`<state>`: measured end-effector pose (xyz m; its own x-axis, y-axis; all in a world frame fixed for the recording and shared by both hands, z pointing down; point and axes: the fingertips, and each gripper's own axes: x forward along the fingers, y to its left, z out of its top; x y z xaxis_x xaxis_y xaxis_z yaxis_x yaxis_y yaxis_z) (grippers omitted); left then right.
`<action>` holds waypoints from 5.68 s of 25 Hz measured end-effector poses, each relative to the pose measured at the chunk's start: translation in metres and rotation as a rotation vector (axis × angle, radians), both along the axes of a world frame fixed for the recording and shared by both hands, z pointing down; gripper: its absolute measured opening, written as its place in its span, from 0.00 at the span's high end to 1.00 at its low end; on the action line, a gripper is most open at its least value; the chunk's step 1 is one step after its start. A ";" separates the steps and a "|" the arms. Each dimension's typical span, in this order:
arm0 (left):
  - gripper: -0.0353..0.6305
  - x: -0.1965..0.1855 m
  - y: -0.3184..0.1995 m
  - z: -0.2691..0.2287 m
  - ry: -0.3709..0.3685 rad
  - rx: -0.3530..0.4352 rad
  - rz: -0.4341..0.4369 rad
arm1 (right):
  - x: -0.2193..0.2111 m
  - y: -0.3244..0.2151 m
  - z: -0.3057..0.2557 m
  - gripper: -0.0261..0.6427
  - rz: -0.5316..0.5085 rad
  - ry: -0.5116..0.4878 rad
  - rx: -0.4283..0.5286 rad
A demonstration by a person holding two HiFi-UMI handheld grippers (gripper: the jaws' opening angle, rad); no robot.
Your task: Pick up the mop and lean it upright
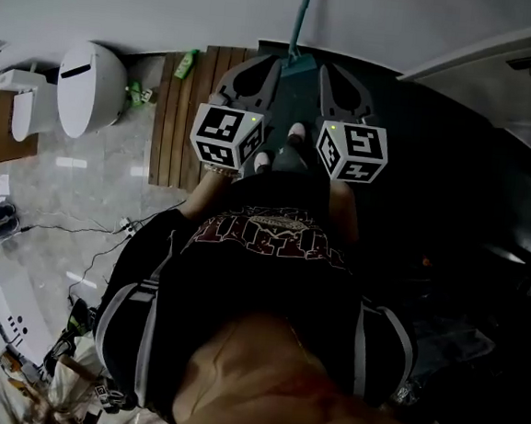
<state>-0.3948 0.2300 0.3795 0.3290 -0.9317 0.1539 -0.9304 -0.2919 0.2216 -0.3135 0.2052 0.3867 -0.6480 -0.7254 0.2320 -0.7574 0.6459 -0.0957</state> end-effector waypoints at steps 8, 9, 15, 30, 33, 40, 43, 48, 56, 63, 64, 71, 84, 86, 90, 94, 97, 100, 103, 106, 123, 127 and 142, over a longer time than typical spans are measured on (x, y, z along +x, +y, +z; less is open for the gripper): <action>0.88 -0.007 -0.055 -0.002 -0.008 0.009 -0.024 | -0.015 -0.059 -0.001 0.93 -0.043 0.006 0.007; 0.88 -0.007 -0.063 -0.002 -0.010 0.009 -0.025 | -0.016 -0.068 -0.002 0.93 -0.046 0.004 0.009; 0.88 -0.004 -0.118 0.000 -0.017 0.006 -0.043 | -0.013 -0.122 -0.002 0.93 -0.065 0.000 0.010; 0.88 0.016 -0.212 0.002 -0.019 0.002 -0.124 | 0.004 -0.224 0.001 0.93 -0.131 0.004 0.006; 0.88 0.016 -0.224 0.002 -0.019 -0.004 -0.117 | 0.006 -0.235 0.003 0.93 -0.121 0.005 0.001; 0.88 0.004 -0.258 0.003 -0.020 0.001 -0.087 | 0.002 -0.266 0.007 0.93 -0.077 0.011 -0.004; 0.88 -0.004 -0.274 0.001 -0.019 0.003 -0.059 | -0.008 -0.281 0.007 0.93 -0.053 0.013 -0.004; 0.88 -0.025 -0.301 -0.001 -0.018 0.003 -0.013 | -0.034 -0.308 0.011 0.93 -0.019 0.022 -0.010; 0.88 -0.071 -0.338 0.007 -0.024 -0.003 0.032 | -0.080 -0.355 0.029 0.93 0.034 0.062 -0.012; 0.88 -0.099 -0.365 0.015 -0.012 -0.022 0.057 | -0.101 -0.395 0.052 0.93 0.088 0.095 -0.041; 0.88 -0.102 -0.368 0.016 -0.010 -0.026 0.060 | -0.103 -0.401 0.056 0.93 0.100 0.097 -0.046; 0.88 -0.125 -0.383 0.021 -0.003 -0.038 0.058 | -0.113 -0.430 0.079 0.83 0.137 0.127 -0.095; 0.88 -0.165 -0.389 0.029 0.010 -0.067 0.028 | -0.129 -0.463 0.114 0.78 0.224 0.197 -0.155; 0.88 -0.170 -0.386 0.030 0.008 -0.069 0.024 | -0.128 -0.465 0.117 0.78 0.250 0.195 -0.163; 0.88 -0.177 -0.384 0.031 0.005 -0.074 0.015 | -0.126 -0.473 0.122 0.78 0.294 0.188 -0.171; 0.88 -0.184 -0.385 0.034 0.005 -0.077 0.007 | -0.127 -0.479 0.129 0.78 0.318 0.189 -0.175; 0.88 -0.191 -0.384 0.035 0.005 -0.080 0.000 | -0.126 -0.479 0.130 0.78 0.344 0.195 -0.166; 0.88 -0.191 -0.383 0.036 0.004 -0.082 0.001 | -0.123 -0.480 0.130 0.78 0.343 0.212 -0.154; 0.88 -0.189 -0.381 0.036 0.009 -0.077 0.005 | -0.121 -0.480 0.130 0.78 0.328 0.210 -0.153; 0.88 -0.187 -0.377 0.035 0.015 -0.075 0.012 | -0.121 -0.471 0.128 0.78 0.323 0.200 -0.155; 0.88 -0.158 -0.359 0.037 0.028 -0.075 0.077 | -0.124 -0.404 0.121 0.78 0.265 0.209 -0.119; 0.88 -0.143 -0.355 0.037 0.025 -0.074 0.098 | -0.117 -0.389 0.119 0.78 0.257 0.204 -0.118; 0.88 -0.116 -0.340 0.037 0.014 -0.075 0.121 | -0.090 -0.342 0.116 0.78 0.238 0.200 -0.114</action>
